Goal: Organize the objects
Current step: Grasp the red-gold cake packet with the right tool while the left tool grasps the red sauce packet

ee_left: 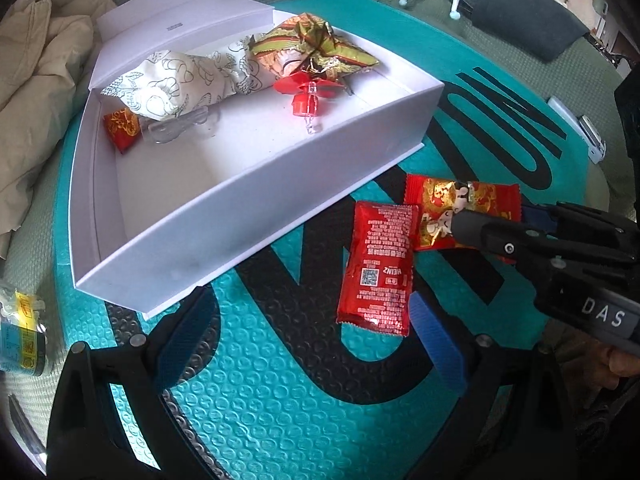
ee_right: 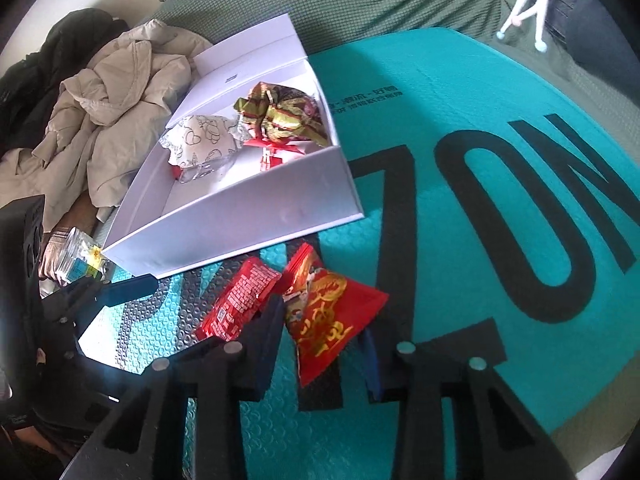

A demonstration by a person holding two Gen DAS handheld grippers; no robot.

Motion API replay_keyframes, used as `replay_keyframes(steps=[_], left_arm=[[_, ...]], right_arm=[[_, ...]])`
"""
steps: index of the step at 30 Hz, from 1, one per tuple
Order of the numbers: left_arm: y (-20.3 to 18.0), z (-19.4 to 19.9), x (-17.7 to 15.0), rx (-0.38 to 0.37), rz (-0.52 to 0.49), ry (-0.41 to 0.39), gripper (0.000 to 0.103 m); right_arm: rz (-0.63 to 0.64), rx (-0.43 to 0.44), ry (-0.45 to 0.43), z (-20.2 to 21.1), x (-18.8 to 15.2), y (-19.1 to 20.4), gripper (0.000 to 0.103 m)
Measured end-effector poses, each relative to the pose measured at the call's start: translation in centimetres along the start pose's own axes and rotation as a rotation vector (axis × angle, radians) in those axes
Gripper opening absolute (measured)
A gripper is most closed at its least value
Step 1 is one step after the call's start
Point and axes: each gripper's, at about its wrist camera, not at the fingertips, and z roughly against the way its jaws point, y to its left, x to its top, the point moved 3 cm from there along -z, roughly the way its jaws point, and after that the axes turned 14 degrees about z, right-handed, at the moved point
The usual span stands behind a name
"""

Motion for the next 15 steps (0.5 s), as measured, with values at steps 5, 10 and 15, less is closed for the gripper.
replay_keyframes(steps=[5, 10, 15], left_arm=[[-0.7, -0.5, -0.1, -0.004, -0.015, 0.000, 0.098], [-1.0, -0.8, 0.0, -0.012, -0.025, -0.005, 0.098], [-1.5, -1.0, 0.2, -0.023, -0.040, -0.022, 0.093]], right_arm=[[-0.021, -0.020, 0.013, 0.8, -0.9, -0.6, 0.036], [-0.015, -0.058, 0.025, 1.7, -2.2, -0.5, 0.036], [-0.004, -0.096, 0.039, 2.7, -3.8, -0.4, 0.036]])
